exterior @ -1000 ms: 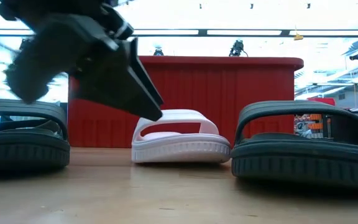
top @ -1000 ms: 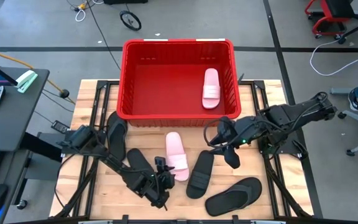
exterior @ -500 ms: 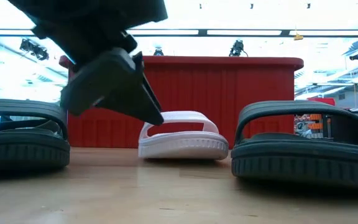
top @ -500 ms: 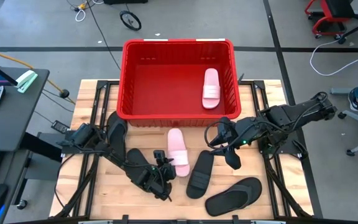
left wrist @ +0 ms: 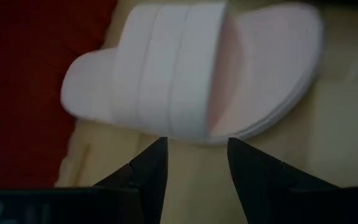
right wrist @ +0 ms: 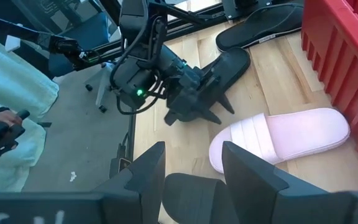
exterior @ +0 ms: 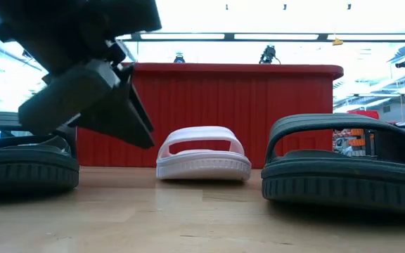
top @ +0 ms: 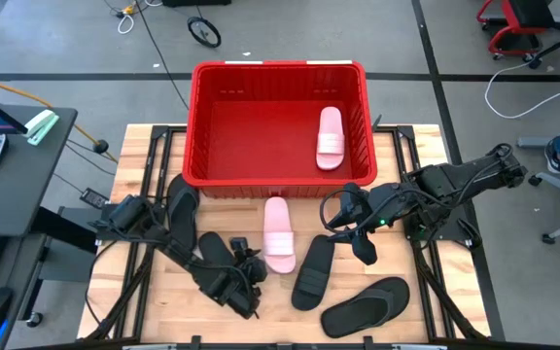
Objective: Pick and place slides into bin
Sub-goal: Put the pink slide into the red bin
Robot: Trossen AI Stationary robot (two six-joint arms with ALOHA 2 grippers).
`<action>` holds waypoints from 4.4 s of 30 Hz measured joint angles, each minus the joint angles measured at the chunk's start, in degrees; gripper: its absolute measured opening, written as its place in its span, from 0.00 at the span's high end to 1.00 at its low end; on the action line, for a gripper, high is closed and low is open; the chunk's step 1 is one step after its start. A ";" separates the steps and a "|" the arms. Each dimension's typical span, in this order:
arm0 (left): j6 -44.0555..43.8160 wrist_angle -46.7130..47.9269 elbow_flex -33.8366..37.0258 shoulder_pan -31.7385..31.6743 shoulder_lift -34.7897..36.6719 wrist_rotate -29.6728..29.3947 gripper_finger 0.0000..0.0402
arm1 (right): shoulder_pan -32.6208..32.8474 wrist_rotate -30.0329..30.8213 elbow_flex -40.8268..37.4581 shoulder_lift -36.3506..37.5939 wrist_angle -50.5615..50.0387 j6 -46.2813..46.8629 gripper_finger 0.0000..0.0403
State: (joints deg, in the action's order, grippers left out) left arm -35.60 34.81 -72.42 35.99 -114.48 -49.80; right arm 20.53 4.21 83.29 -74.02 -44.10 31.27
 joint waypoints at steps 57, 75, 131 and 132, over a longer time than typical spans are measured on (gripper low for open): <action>6.26 13.70 -19.93 -2.56 -4.98 -4.84 0.99 | 0.02 0.04 0.00 0.04 -0.04 -2.95 0.59; 10.58 38.29 -56.19 3.11 7.96 -10.21 1.00 | 12.18 1.91 0.00 0.93 0.24 21.52 0.63; 58.54 8.40 -51.65 -60.12 -21.40 24.66 0.92 | 6.80 56.53 0.02 17.38 -9.07 0.17 0.63; 58.82 8.26 -51.65 -60.43 -21.40 24.90 0.92 | 6.80 56.50 0.02 17.38 -9.07 0.14 0.63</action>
State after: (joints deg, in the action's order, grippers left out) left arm 23.22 43.07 -124.07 -24.45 -135.87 -24.90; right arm 27.33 60.71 83.31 -56.64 -53.17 31.40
